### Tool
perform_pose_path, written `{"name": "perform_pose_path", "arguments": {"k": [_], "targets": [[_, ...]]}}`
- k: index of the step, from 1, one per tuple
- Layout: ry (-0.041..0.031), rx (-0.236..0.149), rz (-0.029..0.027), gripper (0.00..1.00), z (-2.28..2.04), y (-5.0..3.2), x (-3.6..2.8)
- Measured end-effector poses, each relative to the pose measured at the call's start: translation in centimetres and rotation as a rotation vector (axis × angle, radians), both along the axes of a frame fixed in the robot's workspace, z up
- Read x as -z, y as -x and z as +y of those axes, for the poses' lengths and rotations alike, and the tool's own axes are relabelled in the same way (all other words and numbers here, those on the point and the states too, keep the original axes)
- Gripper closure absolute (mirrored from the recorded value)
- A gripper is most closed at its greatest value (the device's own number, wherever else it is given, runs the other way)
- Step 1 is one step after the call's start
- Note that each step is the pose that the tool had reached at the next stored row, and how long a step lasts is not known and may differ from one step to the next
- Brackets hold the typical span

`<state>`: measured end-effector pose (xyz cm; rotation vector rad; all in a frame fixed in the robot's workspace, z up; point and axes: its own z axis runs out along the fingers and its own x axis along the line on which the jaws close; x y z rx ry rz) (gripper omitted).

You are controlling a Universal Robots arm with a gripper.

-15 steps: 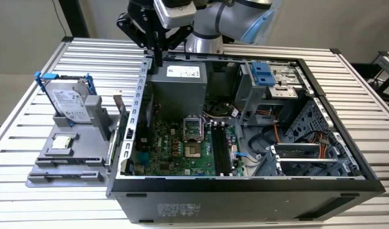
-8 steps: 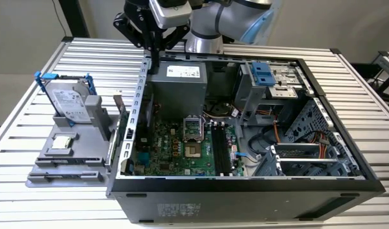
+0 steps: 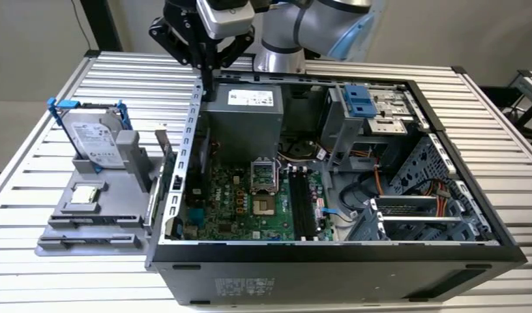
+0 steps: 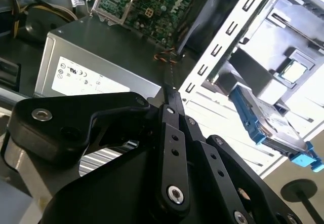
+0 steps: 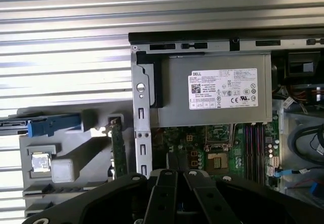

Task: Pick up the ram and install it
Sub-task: 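Reach for the ram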

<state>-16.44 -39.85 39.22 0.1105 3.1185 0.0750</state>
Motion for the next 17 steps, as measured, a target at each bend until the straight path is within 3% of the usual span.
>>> {"name": "perform_pose_path", "arguments": {"k": [10, 17], "targets": [[0.0000, 0.000, -0.0001, 1.00, 0.01, 2.64, 0.00], [0.0000, 0.000, 0.0000, 1.00, 0.01, 3.81, 0.00]]}}
